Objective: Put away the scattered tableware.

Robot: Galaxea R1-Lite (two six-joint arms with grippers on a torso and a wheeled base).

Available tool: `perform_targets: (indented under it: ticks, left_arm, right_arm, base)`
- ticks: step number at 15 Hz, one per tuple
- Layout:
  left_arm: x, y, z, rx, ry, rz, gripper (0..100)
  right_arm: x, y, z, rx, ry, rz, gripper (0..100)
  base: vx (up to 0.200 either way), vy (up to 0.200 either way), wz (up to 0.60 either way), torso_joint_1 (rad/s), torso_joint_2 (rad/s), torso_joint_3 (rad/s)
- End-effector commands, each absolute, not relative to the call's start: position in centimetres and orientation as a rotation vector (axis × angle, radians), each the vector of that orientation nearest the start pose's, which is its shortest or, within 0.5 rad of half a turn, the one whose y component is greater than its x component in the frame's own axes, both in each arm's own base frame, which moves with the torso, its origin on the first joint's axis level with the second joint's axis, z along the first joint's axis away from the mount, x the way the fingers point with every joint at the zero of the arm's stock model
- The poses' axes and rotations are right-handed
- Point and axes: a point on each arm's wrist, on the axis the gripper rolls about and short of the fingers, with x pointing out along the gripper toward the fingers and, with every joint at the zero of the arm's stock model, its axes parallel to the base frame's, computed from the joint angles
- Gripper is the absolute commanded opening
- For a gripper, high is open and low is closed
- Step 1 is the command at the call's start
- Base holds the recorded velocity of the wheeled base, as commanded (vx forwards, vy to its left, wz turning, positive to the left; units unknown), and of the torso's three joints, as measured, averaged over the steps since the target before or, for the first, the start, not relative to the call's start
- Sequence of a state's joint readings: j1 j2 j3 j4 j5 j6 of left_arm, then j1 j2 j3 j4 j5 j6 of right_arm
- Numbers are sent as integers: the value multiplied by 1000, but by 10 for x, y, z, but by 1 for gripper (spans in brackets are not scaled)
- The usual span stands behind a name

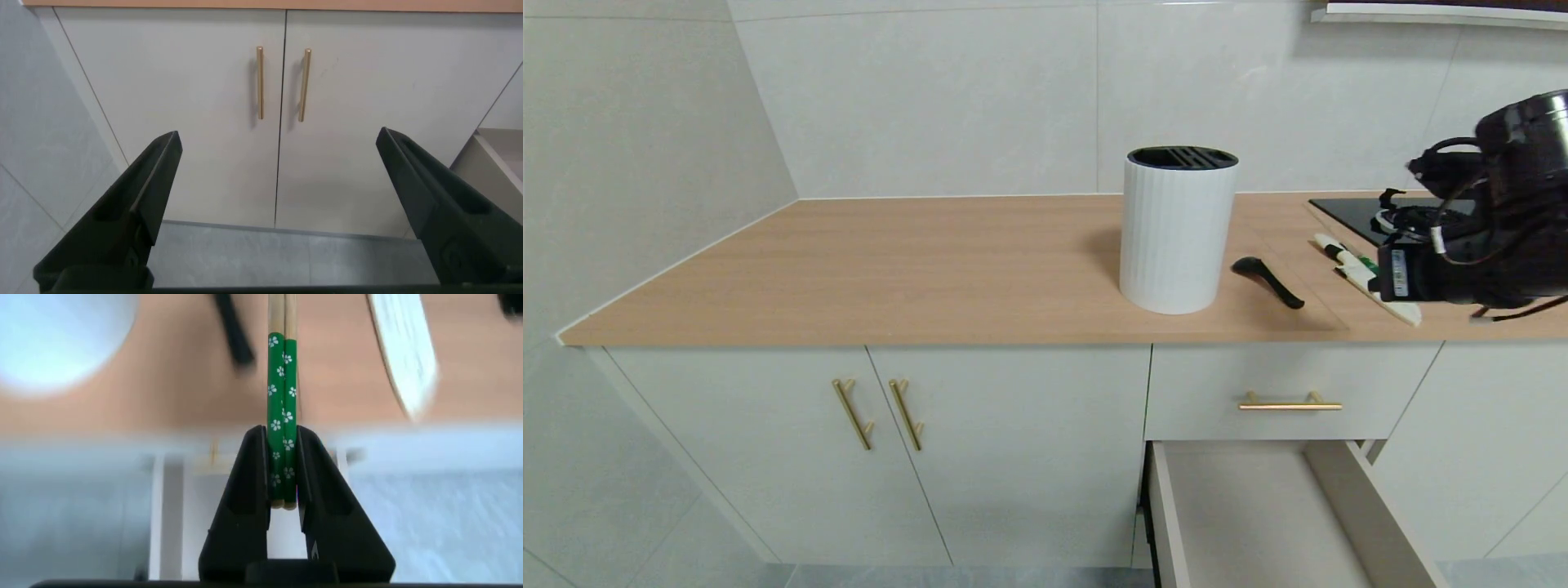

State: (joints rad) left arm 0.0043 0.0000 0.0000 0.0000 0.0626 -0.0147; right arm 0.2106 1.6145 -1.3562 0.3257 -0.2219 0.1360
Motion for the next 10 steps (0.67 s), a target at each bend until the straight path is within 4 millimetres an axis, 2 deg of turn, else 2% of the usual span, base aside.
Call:
perform_targets:
  ticks: [1, 2, 4, 6, 7, 10]
  left_arm:
    - [-23, 1, 75, -15, -1, 67, 100]
    - [-23, 1, 75, -15, -1, 67, 100]
    - [-23, 1, 75, -15, -1, 67, 100]
    - [-23, 1, 75, -14, 0, 67, 100]
    - [-23, 1, 75, -14, 0, 67, 100]
    - [-23, 1, 75, -15, -1, 67, 100]
  right_arm:
    - [197, 41, 312, 40, 530, 45, 0]
    - [171, 36, 316, 48, 561, 90, 0]
    - [140, 34, 314, 41, 646, 151, 0]
    - [126, 34, 299, 18, 771, 179, 0]
    - [125, 35, 293, 15, 805, 192, 0]
    - [129, 55, 259, -48, 970, 319, 0]
  base:
    - [0, 0, 0, 0, 0, 0]
    - [0, 0, 0, 0, 0, 0]
    - [0, 0, 0, 0, 0, 0]
    - [0, 0, 0, 0, 0, 0]
    - [0, 0, 0, 0, 0, 0]
    - [0, 0, 0, 0, 0, 0]
